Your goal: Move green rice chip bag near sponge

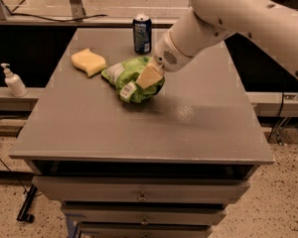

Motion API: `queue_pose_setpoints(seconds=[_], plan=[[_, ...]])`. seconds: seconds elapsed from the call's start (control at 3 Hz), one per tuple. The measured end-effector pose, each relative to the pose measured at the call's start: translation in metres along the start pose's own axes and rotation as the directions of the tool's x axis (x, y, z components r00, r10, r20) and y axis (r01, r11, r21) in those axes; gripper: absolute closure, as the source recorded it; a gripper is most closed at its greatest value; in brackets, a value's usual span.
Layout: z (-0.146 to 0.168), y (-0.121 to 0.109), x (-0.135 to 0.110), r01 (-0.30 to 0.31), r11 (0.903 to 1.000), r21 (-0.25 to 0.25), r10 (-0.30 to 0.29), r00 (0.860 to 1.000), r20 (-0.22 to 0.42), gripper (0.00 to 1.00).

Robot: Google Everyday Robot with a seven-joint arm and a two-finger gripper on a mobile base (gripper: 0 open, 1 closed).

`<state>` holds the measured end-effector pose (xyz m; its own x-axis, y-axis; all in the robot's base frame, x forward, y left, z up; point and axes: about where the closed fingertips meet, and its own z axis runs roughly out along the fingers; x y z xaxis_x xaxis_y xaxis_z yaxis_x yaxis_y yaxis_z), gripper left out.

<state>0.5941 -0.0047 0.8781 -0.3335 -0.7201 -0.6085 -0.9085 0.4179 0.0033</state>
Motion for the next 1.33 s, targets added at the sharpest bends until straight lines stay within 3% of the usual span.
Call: queue_pose_setpoints(seconds=[0.67,1.0,1.33], plan=[[0.018,0.016,-0.022,0.053,0.9975,-0.047,-0.052,0.999,0.010,1.00],[0.020,0.023,-0.028,0.038,0.9972,-0.065,-0.037,0.999,0.019,0.84],[0.022,0.028,-0.032,0.025,0.9965,-0.080,-0.024,0.999,0.022,0.59]])
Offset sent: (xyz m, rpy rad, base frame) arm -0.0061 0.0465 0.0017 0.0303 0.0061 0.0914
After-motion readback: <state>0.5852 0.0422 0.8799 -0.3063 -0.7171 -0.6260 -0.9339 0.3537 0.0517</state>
